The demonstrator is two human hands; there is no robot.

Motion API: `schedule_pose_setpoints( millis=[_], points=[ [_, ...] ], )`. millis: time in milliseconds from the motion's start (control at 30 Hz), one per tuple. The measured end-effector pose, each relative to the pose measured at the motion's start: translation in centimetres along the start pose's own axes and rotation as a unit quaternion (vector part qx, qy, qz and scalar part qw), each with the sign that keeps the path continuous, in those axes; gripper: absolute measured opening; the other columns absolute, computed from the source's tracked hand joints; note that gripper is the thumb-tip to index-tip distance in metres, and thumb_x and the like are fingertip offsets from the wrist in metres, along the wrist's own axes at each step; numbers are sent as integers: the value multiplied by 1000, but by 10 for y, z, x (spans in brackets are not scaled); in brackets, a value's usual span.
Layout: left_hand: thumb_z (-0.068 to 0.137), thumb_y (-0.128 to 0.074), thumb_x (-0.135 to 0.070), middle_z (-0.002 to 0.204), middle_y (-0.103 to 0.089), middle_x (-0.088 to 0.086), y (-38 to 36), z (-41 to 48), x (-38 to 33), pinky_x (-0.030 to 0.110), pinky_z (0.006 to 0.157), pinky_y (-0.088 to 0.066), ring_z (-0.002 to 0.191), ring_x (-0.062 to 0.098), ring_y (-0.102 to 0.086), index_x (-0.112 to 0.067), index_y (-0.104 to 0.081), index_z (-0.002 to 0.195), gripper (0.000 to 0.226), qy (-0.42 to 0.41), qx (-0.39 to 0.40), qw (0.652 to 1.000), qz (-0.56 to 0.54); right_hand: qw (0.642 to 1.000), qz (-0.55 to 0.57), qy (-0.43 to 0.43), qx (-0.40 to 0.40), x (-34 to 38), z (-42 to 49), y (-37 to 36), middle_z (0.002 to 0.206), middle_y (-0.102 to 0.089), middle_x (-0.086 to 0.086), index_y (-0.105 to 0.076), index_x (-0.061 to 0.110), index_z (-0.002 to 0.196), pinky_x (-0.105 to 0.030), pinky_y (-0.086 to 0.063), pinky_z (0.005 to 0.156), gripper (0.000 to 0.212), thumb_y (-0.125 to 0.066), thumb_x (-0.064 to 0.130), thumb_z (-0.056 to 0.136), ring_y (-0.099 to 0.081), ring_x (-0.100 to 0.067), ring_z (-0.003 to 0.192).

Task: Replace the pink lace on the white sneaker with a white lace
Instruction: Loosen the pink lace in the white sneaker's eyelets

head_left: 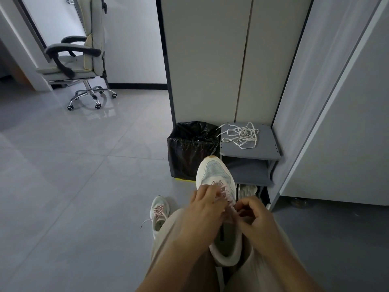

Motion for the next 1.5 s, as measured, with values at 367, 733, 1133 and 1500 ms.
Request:
schedule_pose_setpoints(
  millis=[367, 733, 1133, 1500],
  points=[
    [88, -59, -7, 83, -62, 1, 15, -62, 114, 8, 60, -41, 79, 17, -56, -14, -58, 78, 12, 414, -120, 831, -352, 999, -13, 8, -29, 0, -1, 6, 83, -61, 9, -55, 30, 83, -19, -50, 65, 23, -70, 13, 78, -60, -5, 82],
    [76, -55, -49, 84, -49, -24, -4, -54, 54, 15, 72, -39, 81, -1, -47, -37, -50, 84, 16, 241, -88, 939, -228, 931, -301, 206, 14, 58, 2, -21, 101, -39, 11, -67, 30, 86, -13, -41, 70, 17, -63, 44, 78, -45, -6, 96],
    [80, -39, -50, 63, -49, -22, -6, -58, 54, 13, 78, -34, 76, 4, -48, -34, -47, 76, 18, 269, -82, 932, -228, 986, 145, -49, -70, 0, 9, 12, 85, -61, 5, -57, 15, 86, -10, -46, 67, 6, -56, 13, 91, -59, -4, 80],
    [89, -43, -55, 76, -60, -18, -6, -51, 42, 16, 69, -44, 74, 0, -55, -34, -55, 93, 25, 227, -7, 954, -197, 986, -144, 82, 32, 34, 13, -20, 100, -40, 30, -62, 25, 104, -5, -33, 79, 27, -69, 34, 80, -43, -4, 106]
  ],
)
Point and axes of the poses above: each hand's wrist, its own z-axis towards the middle knuckle, its own y-axis out of the back of the hand, x = y × z, the point moved 10 cm from there along z, towards the middle knuckle
